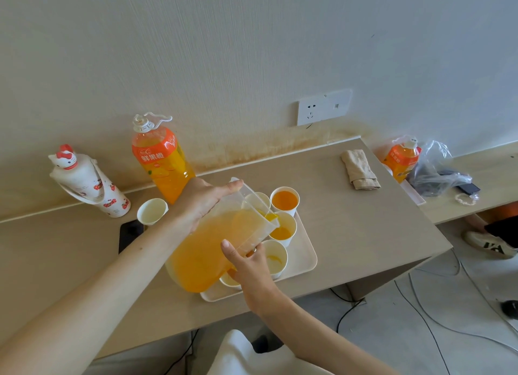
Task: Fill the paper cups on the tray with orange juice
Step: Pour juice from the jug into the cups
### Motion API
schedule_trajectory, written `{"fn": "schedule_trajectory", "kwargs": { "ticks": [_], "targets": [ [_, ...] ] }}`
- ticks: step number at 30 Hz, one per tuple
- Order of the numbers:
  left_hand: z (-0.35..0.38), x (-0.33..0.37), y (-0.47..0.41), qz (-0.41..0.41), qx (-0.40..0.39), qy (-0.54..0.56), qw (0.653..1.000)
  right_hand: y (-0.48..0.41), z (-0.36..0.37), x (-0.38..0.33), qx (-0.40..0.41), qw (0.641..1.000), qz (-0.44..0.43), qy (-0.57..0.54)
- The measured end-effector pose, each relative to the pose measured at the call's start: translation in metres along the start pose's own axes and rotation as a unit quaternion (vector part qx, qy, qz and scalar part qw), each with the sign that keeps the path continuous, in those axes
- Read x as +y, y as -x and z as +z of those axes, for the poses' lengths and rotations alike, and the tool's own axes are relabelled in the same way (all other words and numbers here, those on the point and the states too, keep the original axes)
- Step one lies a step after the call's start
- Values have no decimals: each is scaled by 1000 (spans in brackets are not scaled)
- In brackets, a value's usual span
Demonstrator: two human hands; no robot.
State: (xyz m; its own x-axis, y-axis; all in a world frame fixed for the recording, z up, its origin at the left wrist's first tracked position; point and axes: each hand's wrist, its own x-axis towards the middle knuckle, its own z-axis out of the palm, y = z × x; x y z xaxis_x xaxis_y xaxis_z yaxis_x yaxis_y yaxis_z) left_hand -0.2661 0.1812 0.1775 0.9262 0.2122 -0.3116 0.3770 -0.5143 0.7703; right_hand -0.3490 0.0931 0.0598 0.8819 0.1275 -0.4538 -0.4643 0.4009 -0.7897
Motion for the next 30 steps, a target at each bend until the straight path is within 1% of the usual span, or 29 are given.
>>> {"fn": "schedule_trajectory", "kwargs": {
  "ticks": [4,16,30],
  "targets": [
    [-1,1,0,-5,4,-12,1000,-1,1,-1,-5,1000,-3,4],
    [-1,4,4,6,0,11,1000,0,2,1,-5,1000,-8,-6],
    [1,2,3,14,2,2,1000,-1,-1,4,-4,1000,-4,-11]
  ]
}}
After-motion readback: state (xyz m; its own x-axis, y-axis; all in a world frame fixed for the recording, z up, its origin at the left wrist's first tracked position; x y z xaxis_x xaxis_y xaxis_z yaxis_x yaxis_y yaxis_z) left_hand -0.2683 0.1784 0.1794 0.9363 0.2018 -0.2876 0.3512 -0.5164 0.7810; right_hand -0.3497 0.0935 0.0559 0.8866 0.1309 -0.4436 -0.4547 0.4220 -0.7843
